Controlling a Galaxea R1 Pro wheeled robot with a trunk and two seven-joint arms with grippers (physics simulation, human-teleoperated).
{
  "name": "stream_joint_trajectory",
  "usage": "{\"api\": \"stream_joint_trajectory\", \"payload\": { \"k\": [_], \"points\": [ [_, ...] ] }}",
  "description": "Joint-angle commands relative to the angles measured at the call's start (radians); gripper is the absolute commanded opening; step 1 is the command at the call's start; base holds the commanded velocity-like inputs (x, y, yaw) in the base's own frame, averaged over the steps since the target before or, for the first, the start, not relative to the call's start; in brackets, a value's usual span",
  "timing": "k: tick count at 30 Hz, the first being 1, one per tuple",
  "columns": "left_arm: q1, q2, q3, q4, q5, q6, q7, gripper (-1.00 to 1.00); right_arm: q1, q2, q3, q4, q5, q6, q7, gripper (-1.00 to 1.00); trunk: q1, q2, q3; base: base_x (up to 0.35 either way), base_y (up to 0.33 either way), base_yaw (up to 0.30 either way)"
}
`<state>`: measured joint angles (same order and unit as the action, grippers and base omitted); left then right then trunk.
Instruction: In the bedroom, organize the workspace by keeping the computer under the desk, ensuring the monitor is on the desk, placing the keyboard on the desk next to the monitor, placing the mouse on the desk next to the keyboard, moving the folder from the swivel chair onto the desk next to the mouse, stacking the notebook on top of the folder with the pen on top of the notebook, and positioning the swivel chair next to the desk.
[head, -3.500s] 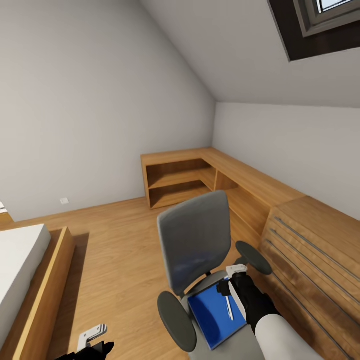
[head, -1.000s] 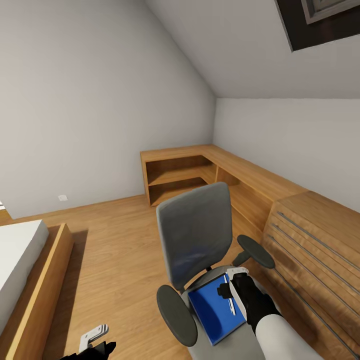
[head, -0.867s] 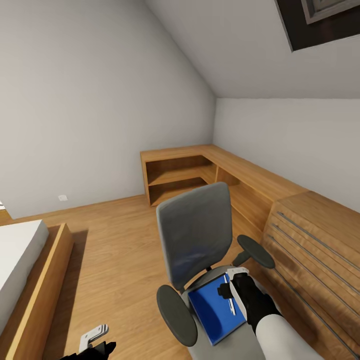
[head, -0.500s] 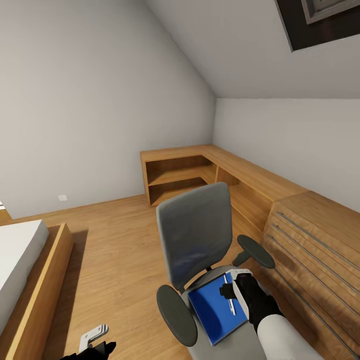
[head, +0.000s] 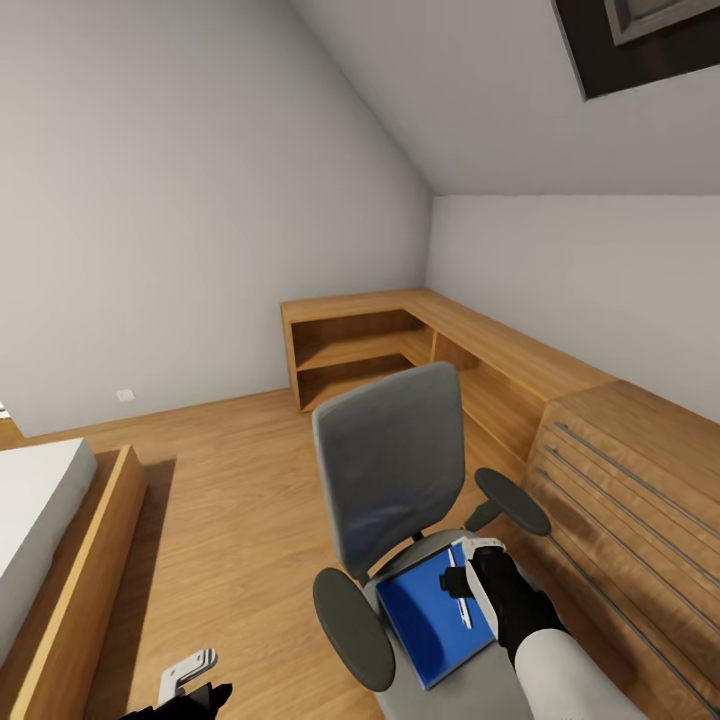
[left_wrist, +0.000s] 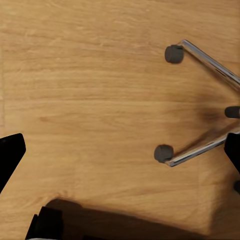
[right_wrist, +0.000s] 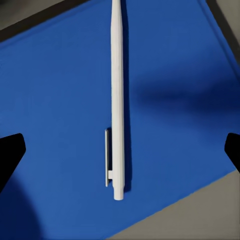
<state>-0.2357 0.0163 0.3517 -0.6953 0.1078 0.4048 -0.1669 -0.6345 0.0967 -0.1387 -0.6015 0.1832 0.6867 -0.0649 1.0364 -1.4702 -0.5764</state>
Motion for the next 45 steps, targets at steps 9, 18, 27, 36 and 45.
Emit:
{"api": "stream_joint_trajectory", "payload": {
  "k": [9, 18, 27, 36, 45],
  "points": [
    [0.0, 0.0, 0.003, -0.001, 0.011, 0.008, -0.002, 1.0, -0.001, 0.002, -0.005, -0.002, 0.01, 0.004, 0.004, 1.0, 0.035, -0.064, -0.029, 0.0, 0.0, 0.0],
    [-0.001, 0.0, 0.003, -0.001, 0.01, 0.009, -0.002, 1.0, -0.001, 0.0, -0.006, -0.003, 0.011, 0.012, 0.004, 1.0, 0.061, -0.113, -0.051, 0.0, 0.0, 0.0],
    [0.0, 0.0, 0.003, -0.001, 0.01, 0.009, -0.002, 1.0, -0.001, -0.005, -0.007, -0.004, 0.012, 0.063, 0.004, 1.0, 0.061, -0.113, -0.051, 0.0, 0.0, 0.0],
    [0.0, 0.0, 0.003, -0.001, 0.01, 0.009, -0.002, 1.0, -0.001, -0.006, -0.007, -0.003, 0.01, 0.077, 0.005, 1.0, 0.061, -0.113, -0.051, 0.0, 0.0, 0.0],
    [0.0, 0.0, 0.003, -0.001, 0.01, 0.009, -0.002, 1.0, -0.001, -0.006, -0.007, -0.003, 0.01, 0.098, 0.005, 1.0, 0.061, -0.113, -0.051, 0.0, 0.0, 0.0]
  ]
}}
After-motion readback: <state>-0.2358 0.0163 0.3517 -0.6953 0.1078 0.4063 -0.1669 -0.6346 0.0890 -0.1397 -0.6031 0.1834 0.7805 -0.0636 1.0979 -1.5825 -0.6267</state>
